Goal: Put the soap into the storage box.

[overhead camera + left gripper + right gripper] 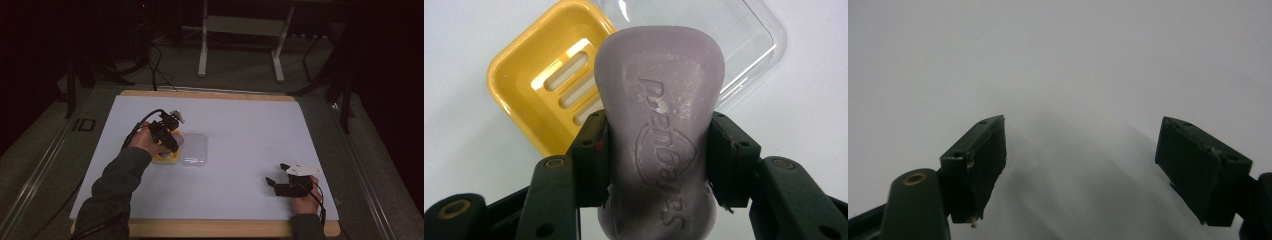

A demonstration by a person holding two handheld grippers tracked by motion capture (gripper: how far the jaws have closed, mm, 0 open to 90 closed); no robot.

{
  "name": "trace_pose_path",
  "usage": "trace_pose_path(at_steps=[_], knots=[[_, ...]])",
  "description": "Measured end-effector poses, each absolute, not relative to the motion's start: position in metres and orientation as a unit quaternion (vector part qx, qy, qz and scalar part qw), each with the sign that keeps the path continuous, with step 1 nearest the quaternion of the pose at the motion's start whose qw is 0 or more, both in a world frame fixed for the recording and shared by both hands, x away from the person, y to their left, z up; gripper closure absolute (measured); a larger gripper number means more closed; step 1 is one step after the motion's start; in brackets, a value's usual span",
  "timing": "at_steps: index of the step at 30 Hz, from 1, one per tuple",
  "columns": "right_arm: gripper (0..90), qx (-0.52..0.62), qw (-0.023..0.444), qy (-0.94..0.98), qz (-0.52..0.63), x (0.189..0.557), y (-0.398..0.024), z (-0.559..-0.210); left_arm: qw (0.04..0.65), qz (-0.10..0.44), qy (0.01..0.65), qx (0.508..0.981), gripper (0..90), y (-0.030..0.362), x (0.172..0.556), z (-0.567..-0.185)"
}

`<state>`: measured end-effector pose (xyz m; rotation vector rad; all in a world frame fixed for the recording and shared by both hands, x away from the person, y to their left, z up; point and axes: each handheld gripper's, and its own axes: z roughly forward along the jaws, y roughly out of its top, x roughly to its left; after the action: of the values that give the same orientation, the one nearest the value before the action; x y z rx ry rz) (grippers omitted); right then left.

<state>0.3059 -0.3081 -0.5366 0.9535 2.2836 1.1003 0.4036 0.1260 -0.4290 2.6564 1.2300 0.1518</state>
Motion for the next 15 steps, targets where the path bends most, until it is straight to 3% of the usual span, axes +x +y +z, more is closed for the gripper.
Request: trace_pose_path(at_steps=[15], knots=[[20.1, 0.344, 0.216, 0.824, 0.396, 0.3058, -0.3080, -0.5366, 0.107, 0.048, 0.430, 0.895, 50.0, 0.1294, 0.4095, -0.4337]])
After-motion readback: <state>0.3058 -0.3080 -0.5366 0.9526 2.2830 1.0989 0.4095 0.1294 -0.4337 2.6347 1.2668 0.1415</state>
